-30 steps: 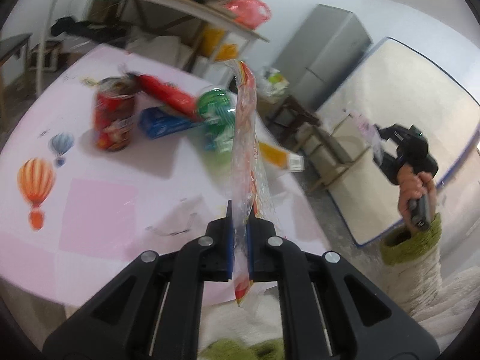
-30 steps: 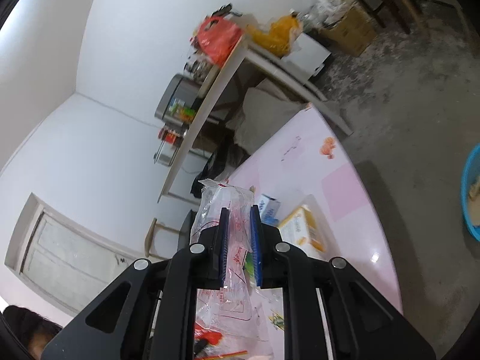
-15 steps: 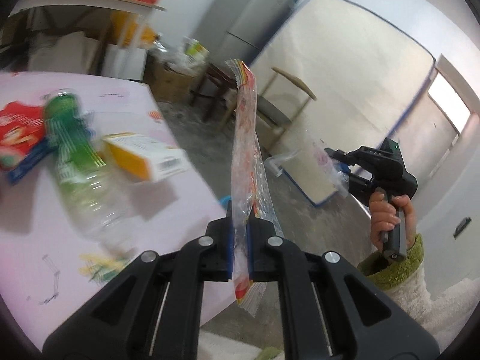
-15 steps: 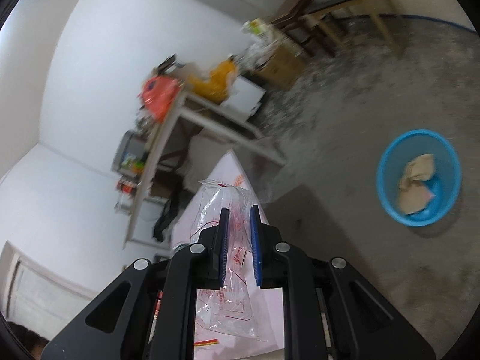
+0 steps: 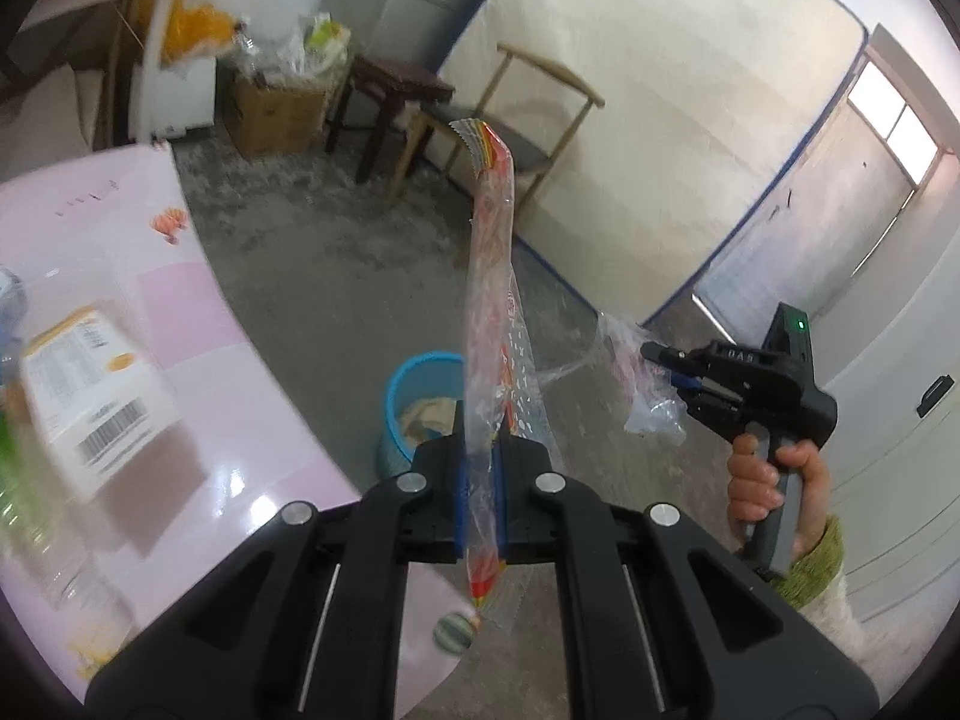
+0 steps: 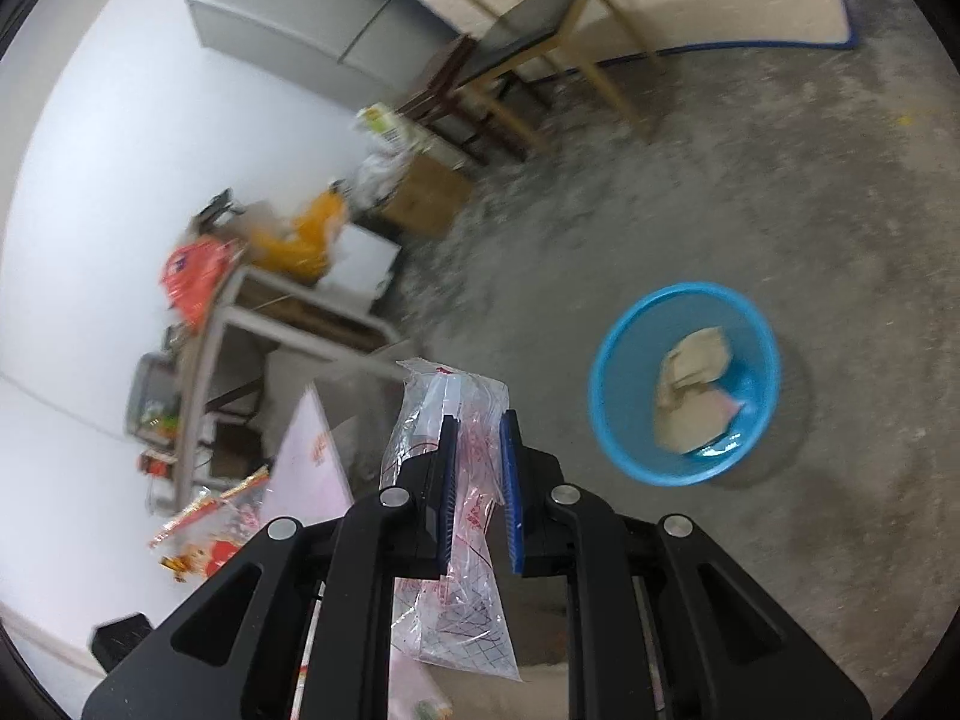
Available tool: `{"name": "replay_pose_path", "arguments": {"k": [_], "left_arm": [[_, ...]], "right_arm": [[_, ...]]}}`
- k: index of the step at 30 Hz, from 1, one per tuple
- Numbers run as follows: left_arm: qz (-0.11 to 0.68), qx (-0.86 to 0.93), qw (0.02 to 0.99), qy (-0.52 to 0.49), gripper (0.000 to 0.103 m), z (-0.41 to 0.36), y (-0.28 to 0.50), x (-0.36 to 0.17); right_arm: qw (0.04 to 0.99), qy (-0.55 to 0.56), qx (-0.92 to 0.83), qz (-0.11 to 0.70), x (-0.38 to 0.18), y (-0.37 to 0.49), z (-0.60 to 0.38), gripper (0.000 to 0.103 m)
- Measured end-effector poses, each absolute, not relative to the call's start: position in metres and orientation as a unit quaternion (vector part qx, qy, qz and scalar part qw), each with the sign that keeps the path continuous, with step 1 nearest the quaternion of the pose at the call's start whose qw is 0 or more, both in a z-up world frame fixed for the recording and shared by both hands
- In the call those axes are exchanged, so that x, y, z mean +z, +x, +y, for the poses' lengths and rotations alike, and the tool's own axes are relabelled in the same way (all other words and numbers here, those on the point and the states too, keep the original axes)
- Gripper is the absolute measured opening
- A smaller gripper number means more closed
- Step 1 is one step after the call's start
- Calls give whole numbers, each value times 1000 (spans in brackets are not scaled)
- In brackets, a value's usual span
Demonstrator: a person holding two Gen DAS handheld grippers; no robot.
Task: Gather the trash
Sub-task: 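Lift both bags and carry them over the blue wastebasket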
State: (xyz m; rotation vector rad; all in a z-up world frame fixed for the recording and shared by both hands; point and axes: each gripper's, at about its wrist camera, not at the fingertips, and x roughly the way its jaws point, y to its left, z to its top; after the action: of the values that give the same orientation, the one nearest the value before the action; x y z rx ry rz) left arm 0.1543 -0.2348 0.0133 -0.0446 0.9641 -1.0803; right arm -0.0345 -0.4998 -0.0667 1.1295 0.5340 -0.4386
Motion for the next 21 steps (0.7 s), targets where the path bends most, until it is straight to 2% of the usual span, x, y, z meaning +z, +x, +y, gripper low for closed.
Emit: {"name": "replay_pose_path", "arguments": {"k": [7, 13, 17, 18, 19, 21], "left_arm": [[511, -487, 707, 43, 5, -323, 173, -18], [575, -455, 669, 119, 5, -405, 177, -70], [598, -443, 655, 134, 5, -449, 184, -100], [601, -439, 655, 131, 11, -458, 187, -107], [605, -434, 654, 129, 26, -466, 189, -115], [611, -427, 657, 117, 41, -469, 197, -124]], "right_arm": [[770, 532, -247, 253, -107, -54, -528, 14], [749, 546, -271, 259, -142, -75, -548, 14], [741, 554, -277, 259, -156, -85, -555, 14], [739, 556, -279, 259, -160, -87, -556, 14], [735, 561, -280, 259, -164, -91, -558, 14], [732, 564, -282, 258, -168, -95, -560, 14]]}}
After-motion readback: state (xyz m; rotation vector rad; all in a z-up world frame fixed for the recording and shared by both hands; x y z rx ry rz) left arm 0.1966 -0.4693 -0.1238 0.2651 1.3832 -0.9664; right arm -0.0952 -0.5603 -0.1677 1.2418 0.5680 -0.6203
